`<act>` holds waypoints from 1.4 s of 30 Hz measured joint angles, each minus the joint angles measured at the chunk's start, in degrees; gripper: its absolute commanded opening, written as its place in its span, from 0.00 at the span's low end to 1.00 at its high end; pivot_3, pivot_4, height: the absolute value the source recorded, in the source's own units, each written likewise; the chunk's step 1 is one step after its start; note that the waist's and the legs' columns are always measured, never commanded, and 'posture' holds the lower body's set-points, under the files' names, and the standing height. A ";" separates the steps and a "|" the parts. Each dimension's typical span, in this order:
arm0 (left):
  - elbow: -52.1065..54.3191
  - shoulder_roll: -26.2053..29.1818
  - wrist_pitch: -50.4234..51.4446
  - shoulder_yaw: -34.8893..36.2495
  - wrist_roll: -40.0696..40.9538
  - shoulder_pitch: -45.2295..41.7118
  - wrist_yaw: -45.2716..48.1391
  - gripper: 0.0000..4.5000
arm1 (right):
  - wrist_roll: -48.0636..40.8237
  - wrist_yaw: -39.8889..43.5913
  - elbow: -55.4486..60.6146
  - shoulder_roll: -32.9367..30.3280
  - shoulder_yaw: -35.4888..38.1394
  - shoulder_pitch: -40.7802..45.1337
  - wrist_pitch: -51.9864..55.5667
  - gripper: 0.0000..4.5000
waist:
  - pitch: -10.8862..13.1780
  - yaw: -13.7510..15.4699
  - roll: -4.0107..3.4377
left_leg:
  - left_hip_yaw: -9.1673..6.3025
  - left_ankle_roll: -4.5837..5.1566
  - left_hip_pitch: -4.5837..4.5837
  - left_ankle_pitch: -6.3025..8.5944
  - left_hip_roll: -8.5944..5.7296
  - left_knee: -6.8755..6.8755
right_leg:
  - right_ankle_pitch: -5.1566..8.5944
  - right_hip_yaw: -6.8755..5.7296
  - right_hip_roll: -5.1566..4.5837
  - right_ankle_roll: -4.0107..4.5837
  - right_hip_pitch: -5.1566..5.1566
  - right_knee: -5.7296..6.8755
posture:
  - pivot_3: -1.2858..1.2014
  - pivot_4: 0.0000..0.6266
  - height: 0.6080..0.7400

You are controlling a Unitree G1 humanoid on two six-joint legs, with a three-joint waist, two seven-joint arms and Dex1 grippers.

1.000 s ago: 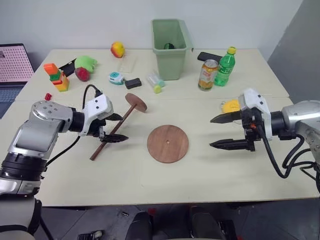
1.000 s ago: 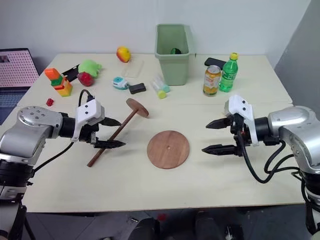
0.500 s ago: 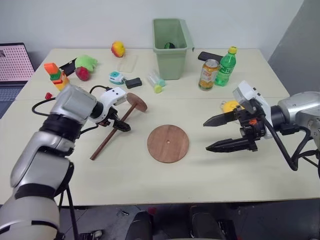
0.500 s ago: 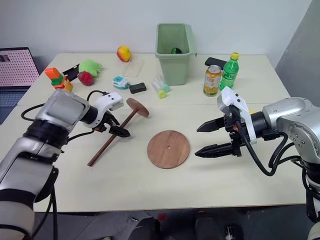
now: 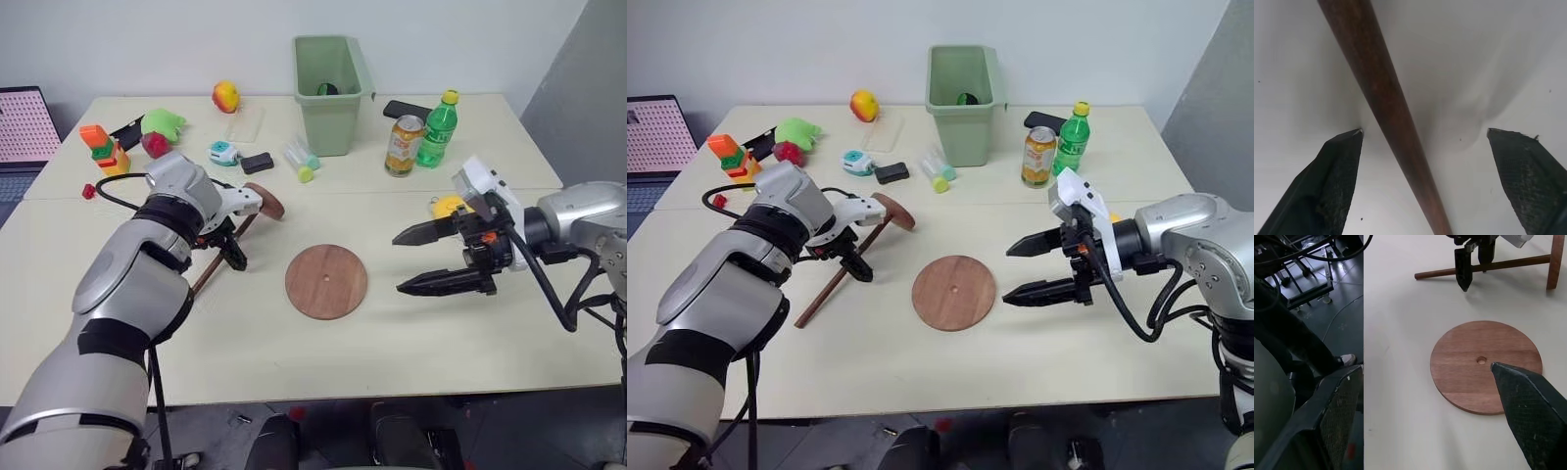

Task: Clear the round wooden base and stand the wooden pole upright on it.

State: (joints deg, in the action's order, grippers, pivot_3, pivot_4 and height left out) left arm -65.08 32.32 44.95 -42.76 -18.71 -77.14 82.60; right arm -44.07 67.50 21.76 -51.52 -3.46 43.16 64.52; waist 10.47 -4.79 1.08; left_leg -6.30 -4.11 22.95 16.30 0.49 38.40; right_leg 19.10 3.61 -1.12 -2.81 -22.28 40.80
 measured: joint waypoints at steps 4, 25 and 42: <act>-3.32 -0.78 -2.09 2.02 -0.88 -0.70 -1.86 0.52 | -0.36 -1.41 0.03 0.07 0.08 -0.86 0.03 0.98 | 0.01 0.03 0.01 | -0.01 0.00 0.01 0.00 -0.01 0.00 | 0.00 -0.01 -0.02 0.00 0.00 0.00 | 0.52 0.24 1.00; 11.78 4.01 -0.10 38.68 15.39 1.88 -20.09 0.06 | -0.44 -7.79 1.80 0.92 2.23 -6.83 -5.60 0.98 | 0.06 0.36 0.10 | -0.27 -0.10 0.35 -0.05 0.20 0.37 | 0.01 -0.18 -0.21 -0.03 -0.11 0.03 | 0.52 0.24 1.00; 67.47 -11.65 -16.75 46.87 42.58 36.43 -20.23 0.06 | -0.60 -13.23 4.47 3.74 5.30 -13.10 -9.09 0.98 | 0.03 1.64 0.08 | 0.07 0.00 0.04 0.01 -0.13 0.40 | 0.03 0.04 -0.26 -0.12 0.15 0.07 | 0.52 0.24 1.00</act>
State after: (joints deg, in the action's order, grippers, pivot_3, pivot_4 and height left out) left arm 2.39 20.67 28.20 4.11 23.87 -40.71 62.37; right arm -44.68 54.27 26.23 -47.78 1.84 30.06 55.43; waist 10.50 -3.15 1.15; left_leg -6.23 -4.12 23.00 16.31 0.36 38.80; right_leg 19.13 3.64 -1.38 -2.92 -22.13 40.87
